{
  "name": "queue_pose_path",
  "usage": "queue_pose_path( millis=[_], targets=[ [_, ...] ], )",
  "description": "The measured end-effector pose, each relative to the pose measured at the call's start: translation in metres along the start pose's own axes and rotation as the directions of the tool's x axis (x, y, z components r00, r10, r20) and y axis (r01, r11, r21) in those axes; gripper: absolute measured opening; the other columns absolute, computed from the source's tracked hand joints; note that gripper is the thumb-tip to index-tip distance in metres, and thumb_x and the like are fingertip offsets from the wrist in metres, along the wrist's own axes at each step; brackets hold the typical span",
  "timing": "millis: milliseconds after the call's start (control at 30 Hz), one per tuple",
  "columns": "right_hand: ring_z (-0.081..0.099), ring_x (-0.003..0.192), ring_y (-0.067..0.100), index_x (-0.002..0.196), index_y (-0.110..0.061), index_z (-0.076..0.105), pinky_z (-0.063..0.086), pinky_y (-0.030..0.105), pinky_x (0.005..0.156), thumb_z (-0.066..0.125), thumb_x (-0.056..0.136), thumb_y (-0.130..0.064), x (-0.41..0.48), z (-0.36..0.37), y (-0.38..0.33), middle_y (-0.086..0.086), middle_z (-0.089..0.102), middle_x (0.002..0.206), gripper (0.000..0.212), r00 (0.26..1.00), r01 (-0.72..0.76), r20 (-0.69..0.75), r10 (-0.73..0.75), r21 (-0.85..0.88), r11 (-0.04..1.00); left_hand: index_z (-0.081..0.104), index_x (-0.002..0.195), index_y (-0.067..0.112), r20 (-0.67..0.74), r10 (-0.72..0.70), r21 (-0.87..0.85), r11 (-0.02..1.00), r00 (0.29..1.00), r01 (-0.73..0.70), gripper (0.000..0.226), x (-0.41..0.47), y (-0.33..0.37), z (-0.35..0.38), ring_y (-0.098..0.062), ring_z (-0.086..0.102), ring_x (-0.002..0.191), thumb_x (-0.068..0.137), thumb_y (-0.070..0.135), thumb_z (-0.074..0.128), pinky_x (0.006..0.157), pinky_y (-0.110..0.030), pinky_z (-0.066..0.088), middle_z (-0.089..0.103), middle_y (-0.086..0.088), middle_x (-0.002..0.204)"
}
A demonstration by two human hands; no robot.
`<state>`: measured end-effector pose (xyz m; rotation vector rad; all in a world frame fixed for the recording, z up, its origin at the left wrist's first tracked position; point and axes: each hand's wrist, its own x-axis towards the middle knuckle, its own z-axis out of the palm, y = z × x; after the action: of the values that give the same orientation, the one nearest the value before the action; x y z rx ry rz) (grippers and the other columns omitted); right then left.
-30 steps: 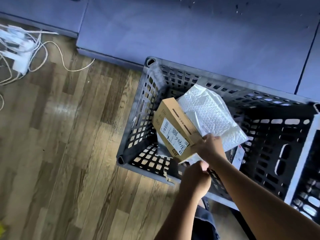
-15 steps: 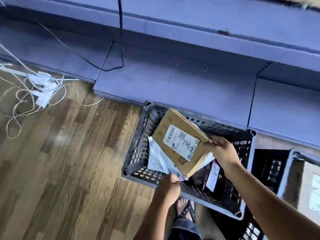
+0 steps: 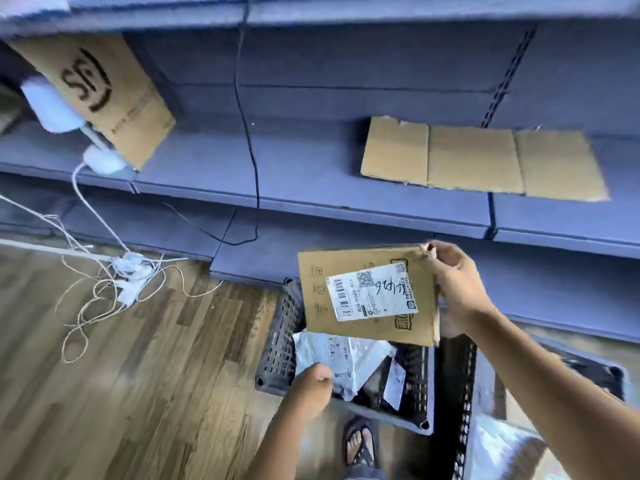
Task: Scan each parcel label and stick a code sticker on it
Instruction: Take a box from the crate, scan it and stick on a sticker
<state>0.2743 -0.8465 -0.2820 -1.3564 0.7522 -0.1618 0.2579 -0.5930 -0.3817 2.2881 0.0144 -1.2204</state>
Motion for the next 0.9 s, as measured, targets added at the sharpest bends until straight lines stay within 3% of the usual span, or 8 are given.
queue_pose_path(
  millis=[133, 233, 300, 367, 433, 500, 733, 900],
  targets=[
    [0.063, 0.080, 0.016, 0.100, -0.010, 0.065, 0.051, 0.034, 0.076, 0.065, 0.088, -0.026, -0.050, -0.001, -0.094, 0.006, 0.069, 0.093, 0.021, 0.978, 0.195, 0.082, -0.190, -0.051, 0.980, 0.058, 0.091, 0.027, -0.092, 0.051, -0.081, 0.995, 0.994, -0.058, 0.018, -0.043, 0.030, -0.042, -0.022, 0.063, 0.092, 0.093, 0.016, 0.044, 0.081, -0.035, 0.051, 0.064, -0.006, 0.099],
    [0.057, 0.069, 0.014, 0.084, -0.011, 0.062, 0.046, 0.030, 0.065, 0.059, 0.091, -0.037, -0.083, 0.003, -0.154, 0.001, 0.064, 0.077, 0.027, 0.951, 0.300, 0.120, -0.284, -0.150, 0.942, 0.059, 0.101, 0.017, -0.129, 0.080, -0.156, 0.983, 0.988, -0.100, 0.015, -0.067, 0.034, -0.071, -0.022, 0.058, 0.092, 0.089, 0.014, 0.050, 0.088, -0.040, 0.050, 0.062, -0.009, 0.104],
    [0.054, 0.063, 0.011, 0.079, -0.012, 0.059, 0.043, 0.027, 0.063, 0.055, 0.092, -0.042, -0.100, 0.008, -0.190, -0.005, 0.060, 0.069, 0.033, 0.930, 0.360, 0.155, -0.333, -0.211, 0.909, 0.057, 0.098, 0.020, -0.138, 0.082, -0.188, 0.976, 0.987, -0.108, 0.018, -0.089, 0.042, -0.092, -0.021, 0.059, 0.097, 0.080, 0.020, 0.055, 0.090, -0.038, 0.051, 0.059, -0.008, 0.106],
    [0.055, 0.065, 0.011, 0.086, -0.006, 0.060, 0.042, 0.028, 0.064, 0.053, 0.091, -0.046, -0.115, 0.015, -0.223, -0.002, 0.061, 0.072, 0.040, 0.908, 0.415, 0.180, -0.379, -0.251, 0.875, 0.054, 0.088, 0.017, -0.152, 0.082, -0.264, 0.957, 0.985, -0.120, 0.005, -0.119, 0.060, -0.121, -0.018, 0.058, 0.084, 0.086, 0.012, 0.055, 0.074, -0.026, 0.052, 0.056, -0.012, 0.102],
    [0.058, 0.067, 0.012, 0.092, -0.008, 0.062, 0.044, 0.029, 0.065, 0.053, 0.091, -0.047, -0.127, 0.023, -0.246, 0.002, 0.066, 0.077, 0.041, 0.890, 0.451, 0.203, -0.408, -0.265, 0.852, 0.052, 0.087, 0.010, -0.186, 0.085, -0.302, 0.943, 0.979, -0.139, 0.013, -0.139, 0.071, -0.150, -0.014, 0.051, 0.070, 0.093, 0.000, 0.047, 0.050, -0.011, 0.043, 0.055, -0.011, 0.089],
    [0.060, 0.067, 0.012, 0.092, -0.012, 0.065, 0.046, 0.029, 0.066, 0.054, 0.091, -0.047, -0.137, 0.035, -0.260, 0.003, 0.070, 0.079, 0.037, 0.883, 0.466, 0.201, -0.425, -0.249, 0.849, 0.054, 0.087, 0.009, -0.230, 0.095, -0.368, 0.913, 0.968, -0.177, 0.018, -0.149, 0.077, -0.184, -0.015, 0.050, 0.067, 0.096, -0.001, 0.042, 0.041, -0.009, 0.039, 0.056, -0.008, 0.081],
    [0.066, 0.063, 0.010, 0.094, -0.026, 0.067, 0.047, 0.025, 0.060, 0.053, 0.091, -0.048, -0.148, 0.089, -0.286, -0.003, 0.073, 0.077, 0.027, 0.885, 0.464, 0.098, -0.454, -0.238, 0.853, 0.058, 0.089, 0.015, -0.369, 0.188, -0.342, 0.883, 0.910, -0.321, 0.030, -0.168, 0.099, -0.305, -0.014, 0.056, 0.064, 0.098, 0.004, 0.032, 0.056, -0.022, 0.037, 0.063, -0.001, 0.082],
    [0.067, 0.064, 0.017, 0.088, -0.017, 0.066, 0.052, 0.034, 0.064, 0.055, 0.091, -0.046, -0.144, 0.115, -0.300, 0.003, 0.073, 0.076, 0.031, 0.870, 0.488, -0.001, -0.493, -0.138, 0.862, 0.059, 0.088, 0.020, -0.405, 0.275, -0.321, 0.850, 0.872, -0.417, 0.034, -0.167, 0.115, -0.353, -0.014, 0.061, 0.070, 0.099, 0.007, 0.030, 0.067, -0.026, 0.043, 0.067, 0.001, 0.087]
  ],
)
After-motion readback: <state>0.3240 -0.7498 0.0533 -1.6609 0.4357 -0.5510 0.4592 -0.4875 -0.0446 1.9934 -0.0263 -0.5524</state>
